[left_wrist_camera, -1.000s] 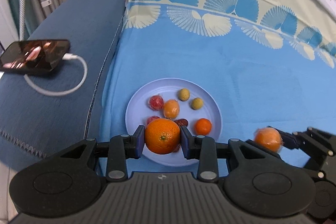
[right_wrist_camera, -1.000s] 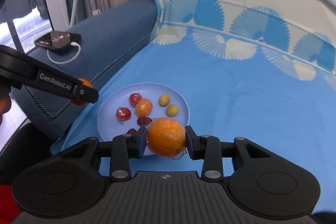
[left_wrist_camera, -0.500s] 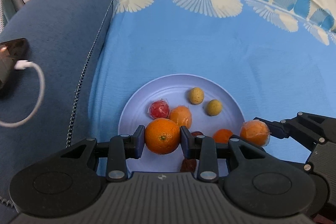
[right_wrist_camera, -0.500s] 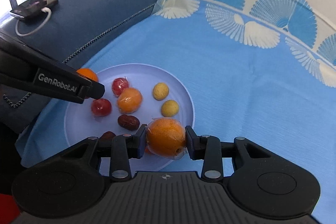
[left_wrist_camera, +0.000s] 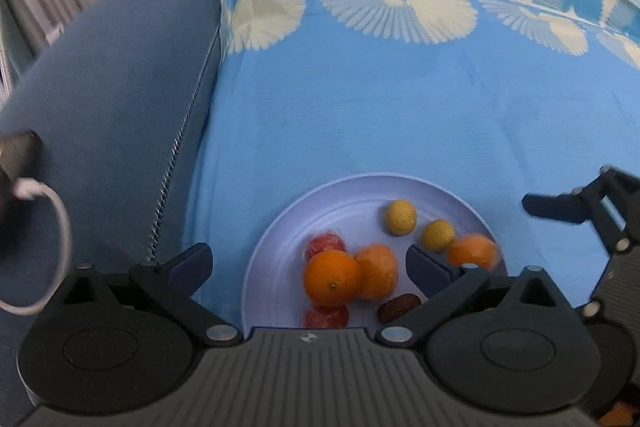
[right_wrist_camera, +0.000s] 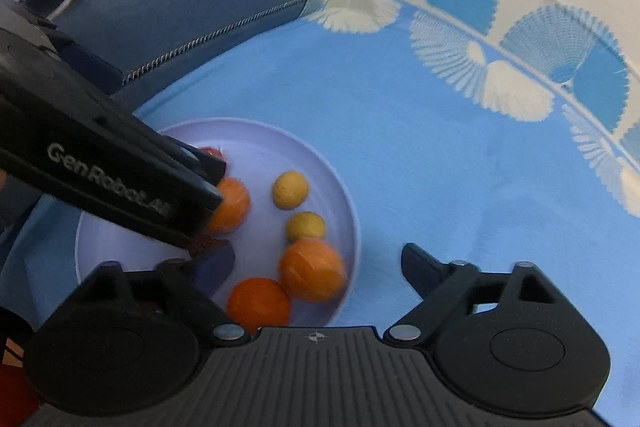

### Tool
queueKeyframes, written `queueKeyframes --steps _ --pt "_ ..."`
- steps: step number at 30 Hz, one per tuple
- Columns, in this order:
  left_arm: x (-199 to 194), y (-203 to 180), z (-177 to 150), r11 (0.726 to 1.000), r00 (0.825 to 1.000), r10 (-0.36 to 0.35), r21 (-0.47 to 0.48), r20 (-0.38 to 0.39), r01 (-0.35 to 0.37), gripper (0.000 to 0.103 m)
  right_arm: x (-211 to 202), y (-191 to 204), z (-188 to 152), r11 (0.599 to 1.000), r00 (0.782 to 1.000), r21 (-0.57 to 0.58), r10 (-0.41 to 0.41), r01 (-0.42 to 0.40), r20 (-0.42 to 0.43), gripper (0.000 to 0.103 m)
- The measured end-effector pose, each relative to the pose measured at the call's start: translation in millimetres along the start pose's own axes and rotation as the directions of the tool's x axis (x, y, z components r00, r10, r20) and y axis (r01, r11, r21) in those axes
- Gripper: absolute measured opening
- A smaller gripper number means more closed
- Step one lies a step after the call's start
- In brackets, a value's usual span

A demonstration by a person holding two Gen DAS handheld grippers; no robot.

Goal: Organize fruits
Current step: 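Carry both orange fruits over the plate and open both tools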

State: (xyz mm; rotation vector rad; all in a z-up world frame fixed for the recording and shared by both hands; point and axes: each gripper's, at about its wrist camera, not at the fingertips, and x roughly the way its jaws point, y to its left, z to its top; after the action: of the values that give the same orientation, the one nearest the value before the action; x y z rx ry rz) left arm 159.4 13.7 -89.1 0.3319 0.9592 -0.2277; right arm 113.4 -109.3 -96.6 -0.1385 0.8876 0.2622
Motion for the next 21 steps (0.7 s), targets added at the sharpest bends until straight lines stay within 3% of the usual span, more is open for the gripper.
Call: queueKeyframes --steps 6,12,21 --pt "-29.2 6.3 -18.9 0.998 0.997 -0.033 -0.049 -0.068 0.029 0.103 -49.4 -1.7 -18.8 0.997 1.0 0.083 0.0 0.002 -0.02 0.102" --pt "-77.8 10.1 -47.8 0.995 0.999 -0.029 -0.094 -0.041 0.025 0.103 -103.4 2.2 -49.6 0.972 0.999 0.233 0.017 -0.006 -0.047 0.102" --pt "-132.2 6.4 -75.3 0.994 1.0 0.013 -0.105 0.027 -0.01 0.103 -169.1 17.0 -72.8 0.958 0.994 0.282 -0.076 0.051 0.078 0.102"
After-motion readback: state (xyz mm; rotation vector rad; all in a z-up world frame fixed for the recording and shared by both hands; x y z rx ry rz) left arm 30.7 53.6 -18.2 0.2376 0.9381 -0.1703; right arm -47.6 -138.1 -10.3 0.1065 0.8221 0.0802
